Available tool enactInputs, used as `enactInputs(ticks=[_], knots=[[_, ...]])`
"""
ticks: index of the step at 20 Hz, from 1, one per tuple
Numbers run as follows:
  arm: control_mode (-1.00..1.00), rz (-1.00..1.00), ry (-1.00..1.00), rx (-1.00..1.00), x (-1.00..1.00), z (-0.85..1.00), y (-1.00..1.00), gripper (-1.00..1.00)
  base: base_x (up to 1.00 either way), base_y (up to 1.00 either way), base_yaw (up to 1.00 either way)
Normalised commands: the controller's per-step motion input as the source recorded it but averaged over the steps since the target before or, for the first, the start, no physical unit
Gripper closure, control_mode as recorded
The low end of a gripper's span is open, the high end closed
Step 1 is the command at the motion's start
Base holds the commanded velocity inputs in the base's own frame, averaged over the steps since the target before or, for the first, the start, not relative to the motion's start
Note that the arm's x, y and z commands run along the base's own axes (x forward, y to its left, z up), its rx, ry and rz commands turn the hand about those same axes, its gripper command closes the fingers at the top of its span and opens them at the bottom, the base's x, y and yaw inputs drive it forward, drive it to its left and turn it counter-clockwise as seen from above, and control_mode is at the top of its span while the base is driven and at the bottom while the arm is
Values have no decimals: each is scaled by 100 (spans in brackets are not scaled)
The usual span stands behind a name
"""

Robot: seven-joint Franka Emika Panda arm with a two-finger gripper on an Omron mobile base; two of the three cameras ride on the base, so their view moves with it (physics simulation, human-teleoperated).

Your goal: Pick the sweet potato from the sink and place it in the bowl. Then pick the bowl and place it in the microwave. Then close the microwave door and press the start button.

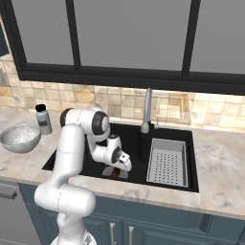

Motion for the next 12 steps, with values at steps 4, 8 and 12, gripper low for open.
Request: enactInputs(ticks=[4, 8, 12], knots=[[-100, 0, -24, -4, -2, 89, 19, 100, 0, 0, 0], [-100, 1, -29, -5, -11, 98, 24, 100, 0, 0, 0], [-100, 4, -31, -7, -12, 100, 31, 100, 0, 0, 0]])
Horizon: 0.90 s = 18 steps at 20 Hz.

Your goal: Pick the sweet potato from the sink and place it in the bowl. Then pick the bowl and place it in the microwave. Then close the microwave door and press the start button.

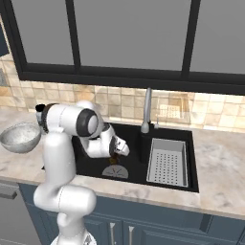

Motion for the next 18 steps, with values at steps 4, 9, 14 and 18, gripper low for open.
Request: enactInputs(ticks=[4, 9, 14, 18], knots=[[-100, 5, -29, -7, 0, 100, 35, 100, 0, 0, 0], [-100, 9, -18, -4, -1, 100, 41, 100, 0, 0, 0], [-100, 14, -5, -4, -14, 100, 81, 100, 0, 0, 0], [-100, 14, 0, 0, -25, 100, 79, 100, 0, 0, 0]])
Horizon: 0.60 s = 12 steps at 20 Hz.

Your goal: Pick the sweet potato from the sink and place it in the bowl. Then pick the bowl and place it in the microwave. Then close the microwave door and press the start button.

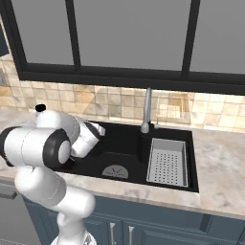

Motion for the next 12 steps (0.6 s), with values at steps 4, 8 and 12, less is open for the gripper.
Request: enactInputs(ticks=[4, 8, 12], knots=[[-100, 16, 0, 0, -32, 100, 75, 100, 0, 0, 0], [-100, 16, 0, 0, -25, 100, 70, 100, 0, 0, 0], [-100, 15, 0, 0, -21, 100, 70, 100, 0, 0, 0]])
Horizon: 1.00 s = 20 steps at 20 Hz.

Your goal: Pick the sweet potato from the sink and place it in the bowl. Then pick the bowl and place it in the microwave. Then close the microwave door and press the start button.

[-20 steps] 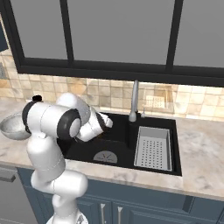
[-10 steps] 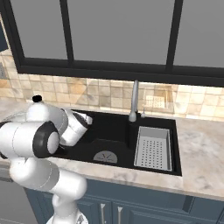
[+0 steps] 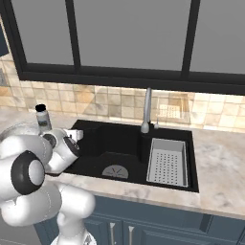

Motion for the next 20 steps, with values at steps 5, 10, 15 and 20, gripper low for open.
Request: enactInputs(ticks=[5, 10, 15, 20], knots=[[-100, 12, 2, 0, -1, 100, 73, 100, 0, 0, 0], [-100, 9, 8, 0, 0, 100, 70, 100, 0, 0, 0], [-100, 4, 13, 0, 0, 100, 59, 100, 0, 0, 0], [-100, 0, 20, -1, 0, 97, 50, 100, 0, 0, 0]])
